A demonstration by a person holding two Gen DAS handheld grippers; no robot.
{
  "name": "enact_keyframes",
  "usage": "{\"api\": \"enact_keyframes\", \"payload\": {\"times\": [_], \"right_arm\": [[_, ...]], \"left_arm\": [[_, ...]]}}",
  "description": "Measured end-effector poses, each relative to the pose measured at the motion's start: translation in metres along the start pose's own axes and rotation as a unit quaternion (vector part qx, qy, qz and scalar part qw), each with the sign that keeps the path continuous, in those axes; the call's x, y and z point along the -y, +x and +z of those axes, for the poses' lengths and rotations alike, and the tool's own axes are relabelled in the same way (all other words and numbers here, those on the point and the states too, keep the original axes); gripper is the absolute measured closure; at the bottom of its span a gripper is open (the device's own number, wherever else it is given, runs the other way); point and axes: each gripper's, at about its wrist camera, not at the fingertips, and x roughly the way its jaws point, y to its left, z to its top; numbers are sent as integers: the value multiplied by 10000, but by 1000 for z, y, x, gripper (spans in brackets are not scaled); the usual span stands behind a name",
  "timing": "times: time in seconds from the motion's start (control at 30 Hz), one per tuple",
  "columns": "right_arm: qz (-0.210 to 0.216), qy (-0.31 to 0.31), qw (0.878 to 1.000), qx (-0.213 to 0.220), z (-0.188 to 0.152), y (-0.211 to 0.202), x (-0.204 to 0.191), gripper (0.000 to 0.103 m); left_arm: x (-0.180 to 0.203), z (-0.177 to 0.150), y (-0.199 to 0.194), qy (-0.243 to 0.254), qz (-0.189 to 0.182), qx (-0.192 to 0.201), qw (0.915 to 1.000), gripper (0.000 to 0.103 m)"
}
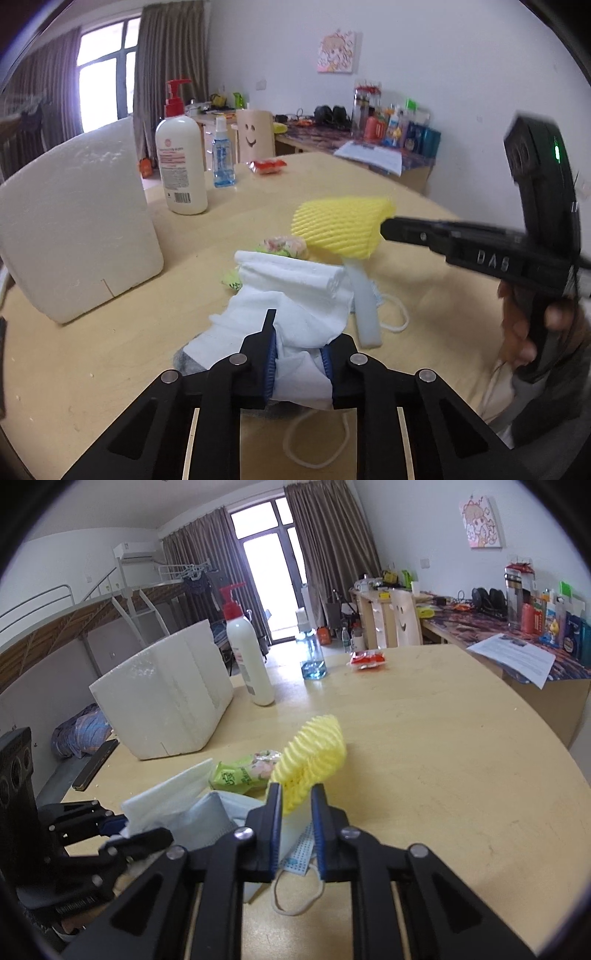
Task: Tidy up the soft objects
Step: 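Close the right gripper on the yellow foam net while the left gripper grasps the white tissue, then lift the yellow foam net with the right gripper while the left gripper lifts the white tissue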
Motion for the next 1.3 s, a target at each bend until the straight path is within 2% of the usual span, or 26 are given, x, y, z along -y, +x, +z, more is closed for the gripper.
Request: {"api": "enact_keyframes", "payload": {"times": [0.17,0.4,0.6,0.63,0.7,0.73,0.77,0.87,1.3], "right_arm": [[-11,-56,9999,131,-1,-9,-3,90],[-66,44,10000,18,-5,-9,3,89],[-256,-63,9996,-26,1,-3,3,89],[-267,-83,9996,-49,2,-2,3,86],[-293,-98,9995,-86,4,2,2,64],[-281,-113,9995,-94,6,5,1,44],[-310,-102,9994,-68,7,6,0,33],[-381,-167,9991,-57,11,12,-2,31],[-702,-67,9952,-683,24,60,9,33]], "left_arm": [[-1,2,-19,-56,5,256,9997,88],[-8,-2,-38,-128,286,482,9983,90],[-23,-4,-48,-290,372,574,9972,90],[-26,-5,-49,-329,374,572,9971,90],[-29,-5,-48,-382,377,577,9969,90],[-31,-5,-48,-399,374,580,9968,90],[-33,-5,-47,-405,372,583,9968,90],[-39,-4,-46,-453,378,606,9964,90],[-64,8,-30,-512,81,723,9960,90]]}}
